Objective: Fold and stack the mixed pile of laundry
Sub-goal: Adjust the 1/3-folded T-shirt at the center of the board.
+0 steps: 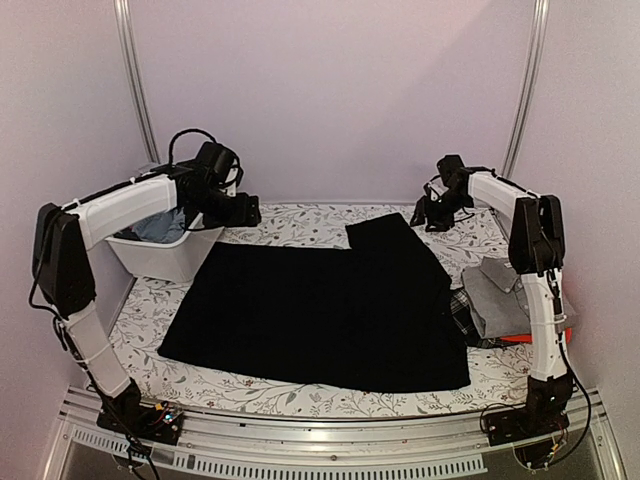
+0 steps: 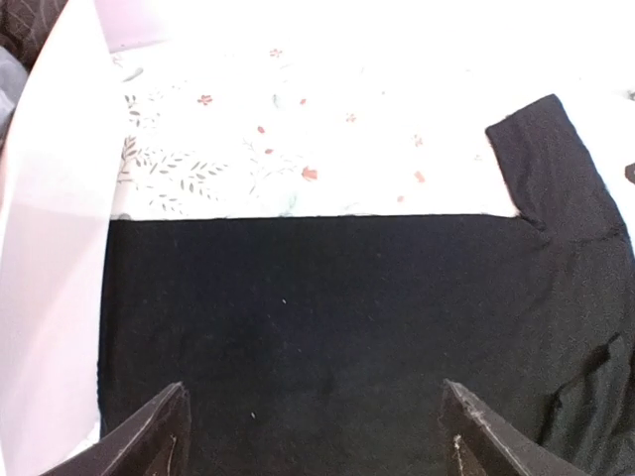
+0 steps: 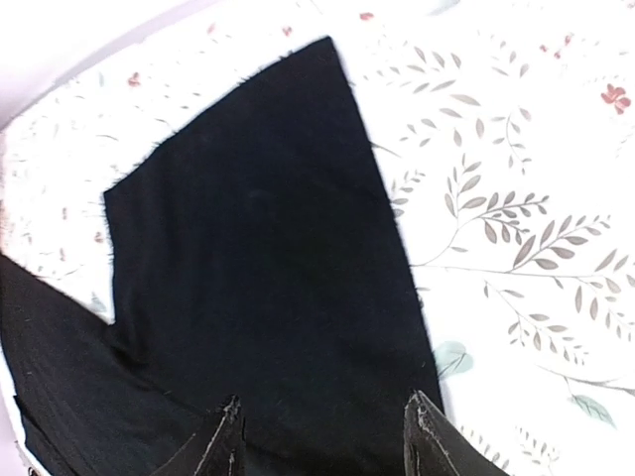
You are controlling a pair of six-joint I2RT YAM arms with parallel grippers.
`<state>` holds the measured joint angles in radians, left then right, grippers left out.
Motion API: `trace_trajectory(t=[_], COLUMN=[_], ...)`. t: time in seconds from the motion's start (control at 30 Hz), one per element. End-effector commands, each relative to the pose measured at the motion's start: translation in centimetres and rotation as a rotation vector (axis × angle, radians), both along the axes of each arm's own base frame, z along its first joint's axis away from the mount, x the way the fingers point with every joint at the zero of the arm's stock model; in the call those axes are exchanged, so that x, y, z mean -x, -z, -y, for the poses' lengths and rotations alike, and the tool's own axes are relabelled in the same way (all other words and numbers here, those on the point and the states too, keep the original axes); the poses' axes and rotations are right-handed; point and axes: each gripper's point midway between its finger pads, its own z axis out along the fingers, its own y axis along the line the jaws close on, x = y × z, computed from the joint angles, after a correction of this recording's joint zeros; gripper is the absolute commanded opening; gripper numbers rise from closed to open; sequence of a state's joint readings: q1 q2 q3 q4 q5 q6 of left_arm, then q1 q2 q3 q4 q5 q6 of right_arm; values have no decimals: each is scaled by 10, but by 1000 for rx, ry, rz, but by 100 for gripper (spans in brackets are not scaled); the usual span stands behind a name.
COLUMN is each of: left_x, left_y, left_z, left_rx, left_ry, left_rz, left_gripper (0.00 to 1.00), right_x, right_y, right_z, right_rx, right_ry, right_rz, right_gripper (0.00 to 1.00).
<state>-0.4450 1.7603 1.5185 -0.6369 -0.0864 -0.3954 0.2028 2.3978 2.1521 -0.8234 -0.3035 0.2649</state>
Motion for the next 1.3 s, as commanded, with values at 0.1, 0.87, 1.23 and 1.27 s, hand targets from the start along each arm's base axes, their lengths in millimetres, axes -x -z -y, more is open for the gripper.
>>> trace_trajectory(t=[0.1,0.87,1.23,1.27], left_x=[-32,-73,-88,-89], left_y=[16,113,150,151], left_z=[6,-42,-91,-90], left_rx=[-92,-174,-303,-306], left_ry=[9,-133,-208,-195], left_rz=[18,-239,-292,-288], left_gripper=[86,75,64,64], right_x=[-25,-23,-26,-25], right_y=[34,112,75,74], right_z=[7,-20,-9,-7], right_rx=[65,198,144,136], right_ry=[23,-96,-62,-58], right_rz=[25,-11,21,17], right_gripper=[50,23,0,0])
